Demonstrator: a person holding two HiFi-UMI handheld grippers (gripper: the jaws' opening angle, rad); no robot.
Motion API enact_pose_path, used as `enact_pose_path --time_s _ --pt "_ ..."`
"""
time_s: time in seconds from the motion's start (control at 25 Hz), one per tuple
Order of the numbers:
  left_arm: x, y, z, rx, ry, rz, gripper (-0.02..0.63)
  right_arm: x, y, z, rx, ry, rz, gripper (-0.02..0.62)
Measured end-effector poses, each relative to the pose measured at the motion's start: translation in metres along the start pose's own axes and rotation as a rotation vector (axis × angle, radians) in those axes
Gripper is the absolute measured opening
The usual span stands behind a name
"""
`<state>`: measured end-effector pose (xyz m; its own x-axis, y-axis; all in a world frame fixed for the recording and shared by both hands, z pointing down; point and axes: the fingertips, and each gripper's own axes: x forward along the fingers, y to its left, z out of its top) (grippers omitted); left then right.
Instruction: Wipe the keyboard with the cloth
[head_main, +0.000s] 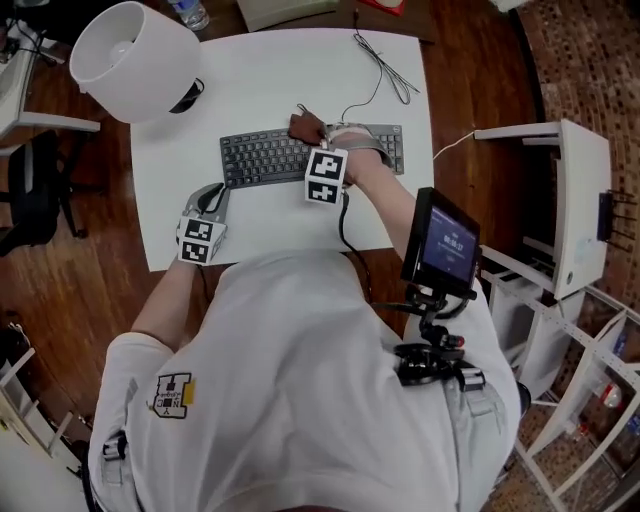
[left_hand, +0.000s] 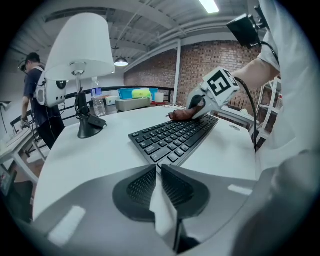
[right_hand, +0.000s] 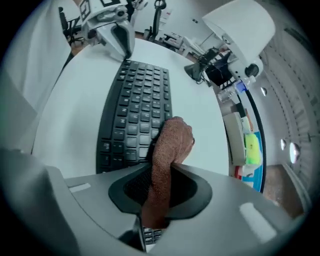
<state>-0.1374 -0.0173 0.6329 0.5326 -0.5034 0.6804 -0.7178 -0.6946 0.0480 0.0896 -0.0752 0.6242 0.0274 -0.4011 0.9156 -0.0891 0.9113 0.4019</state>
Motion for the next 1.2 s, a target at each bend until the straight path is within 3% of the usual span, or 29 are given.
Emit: enact_pose_path --time_s 0.28,0.44,0.56,0.76,0.84,1.0,1.2 --pt "-0.005 0.005 0.000 -0.020 -0.026 -0.010 0.011 -0.036 0.092 0.004 -0.089 -0.011 0.095 0.080" --pt "-0.004 0.005 0.001 -0.015 -0.032 -0.023 0.011 -0.046 0.138 0.002 -0.098 -0.024 0.205 0.081" --pt "-0.003 0.004 0.000 -0.010 -0.028 -0.033 0.011 -0.047 0.109 0.005 -0.009 -0.058 0.182 0.081" --pt "-0.001 0.006 0.000 -0.003 -0.014 -0.040 0.012 -0.029 -0.024 0.010 0.113 -0.084 -0.079 0.081" --pt "-0.002 0.004 0.002 -0.007 -0.012 -0.038 0.012 -0.015 -0.047 0.011 0.107 -0.059 -0.110 0.081" --pt "-0.003 0.005 -0.002 -0.012 -0.015 -0.043 0.012 0.001 -0.017 0.024 0.031 -0.024 -0.016 0.081" --pt "-0.004 0.008 0.001 -0.003 -0.022 -0.048 0.015 -0.019 0.044 0.033 -0.050 -0.048 0.037 0.080"
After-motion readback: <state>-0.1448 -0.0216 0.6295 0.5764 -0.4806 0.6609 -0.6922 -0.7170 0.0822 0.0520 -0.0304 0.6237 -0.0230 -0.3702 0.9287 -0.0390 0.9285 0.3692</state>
